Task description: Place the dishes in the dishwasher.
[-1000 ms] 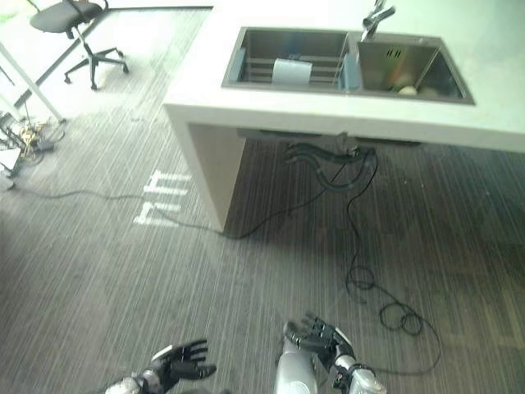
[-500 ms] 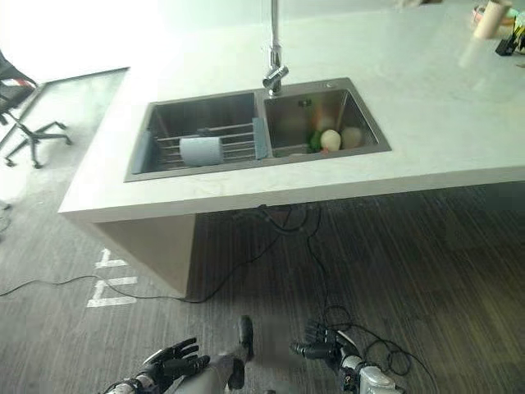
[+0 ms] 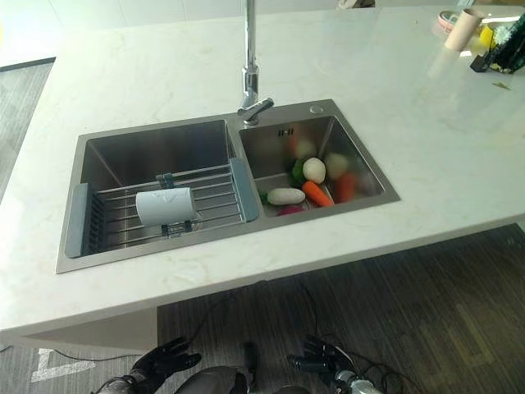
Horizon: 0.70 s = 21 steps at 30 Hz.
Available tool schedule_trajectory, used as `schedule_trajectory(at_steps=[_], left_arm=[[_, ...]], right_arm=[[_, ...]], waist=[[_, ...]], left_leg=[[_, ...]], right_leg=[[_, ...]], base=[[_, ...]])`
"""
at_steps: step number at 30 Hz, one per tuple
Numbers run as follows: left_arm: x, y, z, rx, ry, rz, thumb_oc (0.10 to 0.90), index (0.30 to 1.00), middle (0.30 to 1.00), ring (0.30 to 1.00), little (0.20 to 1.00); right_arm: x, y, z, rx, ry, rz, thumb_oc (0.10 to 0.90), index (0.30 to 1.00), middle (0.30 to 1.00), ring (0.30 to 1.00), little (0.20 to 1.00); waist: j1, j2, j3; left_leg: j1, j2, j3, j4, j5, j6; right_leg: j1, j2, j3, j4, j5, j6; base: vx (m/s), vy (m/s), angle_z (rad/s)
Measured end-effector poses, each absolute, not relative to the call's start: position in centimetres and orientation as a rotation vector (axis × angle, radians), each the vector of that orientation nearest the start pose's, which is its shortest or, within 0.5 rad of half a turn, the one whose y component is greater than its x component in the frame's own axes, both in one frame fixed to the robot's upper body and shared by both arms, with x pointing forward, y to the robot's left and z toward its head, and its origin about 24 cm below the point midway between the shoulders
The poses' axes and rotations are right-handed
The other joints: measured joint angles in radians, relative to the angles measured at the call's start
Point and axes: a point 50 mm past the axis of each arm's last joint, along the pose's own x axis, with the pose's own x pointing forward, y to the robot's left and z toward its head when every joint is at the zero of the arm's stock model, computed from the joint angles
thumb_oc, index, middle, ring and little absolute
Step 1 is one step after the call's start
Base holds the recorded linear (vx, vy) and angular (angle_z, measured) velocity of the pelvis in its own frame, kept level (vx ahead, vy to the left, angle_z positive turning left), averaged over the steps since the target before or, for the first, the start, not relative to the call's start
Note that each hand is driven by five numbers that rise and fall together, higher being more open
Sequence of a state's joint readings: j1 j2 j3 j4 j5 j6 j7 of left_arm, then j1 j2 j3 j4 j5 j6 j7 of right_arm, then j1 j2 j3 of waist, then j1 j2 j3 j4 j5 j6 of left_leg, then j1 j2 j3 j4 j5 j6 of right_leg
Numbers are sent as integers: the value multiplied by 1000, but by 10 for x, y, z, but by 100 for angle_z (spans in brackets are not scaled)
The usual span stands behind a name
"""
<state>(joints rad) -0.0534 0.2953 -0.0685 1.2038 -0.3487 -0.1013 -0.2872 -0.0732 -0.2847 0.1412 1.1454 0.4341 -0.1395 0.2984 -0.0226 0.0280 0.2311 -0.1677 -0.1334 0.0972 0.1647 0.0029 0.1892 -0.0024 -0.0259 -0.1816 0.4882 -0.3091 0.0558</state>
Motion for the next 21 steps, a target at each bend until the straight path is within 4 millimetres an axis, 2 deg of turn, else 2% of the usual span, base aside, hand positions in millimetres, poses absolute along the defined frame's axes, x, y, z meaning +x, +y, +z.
schedule_trajectory(at_steps=[1, 2, 3, 4, 5, 6, 7, 9, 11, 12, 14, 17, 21], left_arm=[[127, 249, -143, -116, 1009, 37, 800, 900, 900, 900, 900], [127, 250, -143, -112, 1011, 34, 800, 900, 900, 900, 900], [130, 247, -142, -111, 1007, 22, 800, 900, 900, 900, 900], [138, 242, -141, -116, 996, 8, 800, 900, 900, 900, 900], [141, 244, -139, -117, 986, 0, 800, 900, 900, 900, 900], [141, 242, -141, -119, 1001, 9, 800, 900, 900, 900, 900], [139, 242, -141, -122, 1004, 11, 800, 900, 900, 900, 900], [137, 242, -142, -126, 1008, 14, 800, 900, 900, 900, 900], [122, 242, -147, -156, 1037, 56, 800, 900, 900, 900, 900], [114, 242, -149, -165, 1051, 66, 800, 900, 900, 900, 900], [104, 244, -151, -167, 1078, 79, 800, 900, 900, 900, 900], [96, 245, -154, -178, 1114, 93, 800, 900, 900, 900, 900], [90, 244, -156, -231, 1163, 125, 800, 900, 900, 900, 900]], right_arm=[[151, -233, -134, 162, 880, 12, 800, 900, 900, 900, 900], [154, -234, -133, 163, 866, 9, 800, 900, 900, 900, 900], [155, -236, -132, 166, 857, -1, 800, 900, 900, 900, 900], [155, -238, -131, 163, 857, -5, 800, 900, 900, 900, 900], [150, -239, -133, 169, 871, -7, 800, 900, 900, 900, 900], [151, -241, -132, 173, 849, -29, 800, 900, 900, 900, 900], [155, -242, -129, 175, 827, -32, 800, 900, 900, 900, 900], [155, -244, -129, 171, 830, -30, 800, 900, 900, 900, 900], [152, -237, -132, 160, 853, 11, 800, 900, 900, 900, 900], [148, -235, -134, 161, 866, 19, 800, 900, 900, 900, 900], [148, -233, -135, 161, 877, 28, 800, 900, 900, 900, 900], [149, -235, -135, 160, 887, 22, 800, 900, 900, 900, 900], [144, -238, -138, 160, 925, 8, 800, 900, 900, 900, 900]], waist=[[1, 2, 1], [-1, 10, 5], [-1, 26, 11], [-6, 26, 19], [-15, 9, 30], [-7, -1, 55], [-9, -3, 55], [-1, -7, 53], [9, -28, 44], [13, -27, 41], [26, -40, 20], [28, -42, -13], [28, -33, -24]], left_leg=[[12, 2, 1, -8, 0, 0], [14, 7, -1, -17, -5, -3], [14, 12, -8, -28, -9, -16], [6, 20, 18, -18, -68, -101], [-87, 66, -32, 299, -223, -23], [-100, 40, -33, 352, -239, -13], [-101, 40, -35, 340, -227, -9], [-84, 32, -49, 302, -211, -23], [-17, 8, -86, 201, -170, -44], [4, 11, -102, 189, -167, -48], [31, 12, -112, 153, -153, -60], [32, 29, -129, 141, -143, -83], [34, 50, -132, 123, -147, -127]], right_leg=[[-42, -20, -29, 44, -7, -2], [-90, -35, -48, 34, -6, -3], [-138, -41, -45, -30, 12, -14], [-156, -54, -29, -159, 71, -19], [-215, -135, 56, -196, 165, 105], [-267, -202, 88, -192, 206, 101], [-288, -205, 82, -192, 219, 91], [-287, -199, 35, -192, 228, 88], [-203, -152, 0, -204, 220, 70], [-163, -135, 0, -244, 244, 52], [-141, -130, -7, -258, 260, 41], [-124, -109, -25, -280, 284, 24], [-111, -96, -48, -281, 282, -2]], base=[[21, -51, -3], [12, -85, -2], [-6, -174, 11], [-24, -256, 33], [-5, -324, 32], [14, -259, 27], [33, -241, 12], [64, -274, 29], [103, -291, 47], [41, -133, 34], [19, -118, 20], [20, -92, 15], [29, -61, 9]])
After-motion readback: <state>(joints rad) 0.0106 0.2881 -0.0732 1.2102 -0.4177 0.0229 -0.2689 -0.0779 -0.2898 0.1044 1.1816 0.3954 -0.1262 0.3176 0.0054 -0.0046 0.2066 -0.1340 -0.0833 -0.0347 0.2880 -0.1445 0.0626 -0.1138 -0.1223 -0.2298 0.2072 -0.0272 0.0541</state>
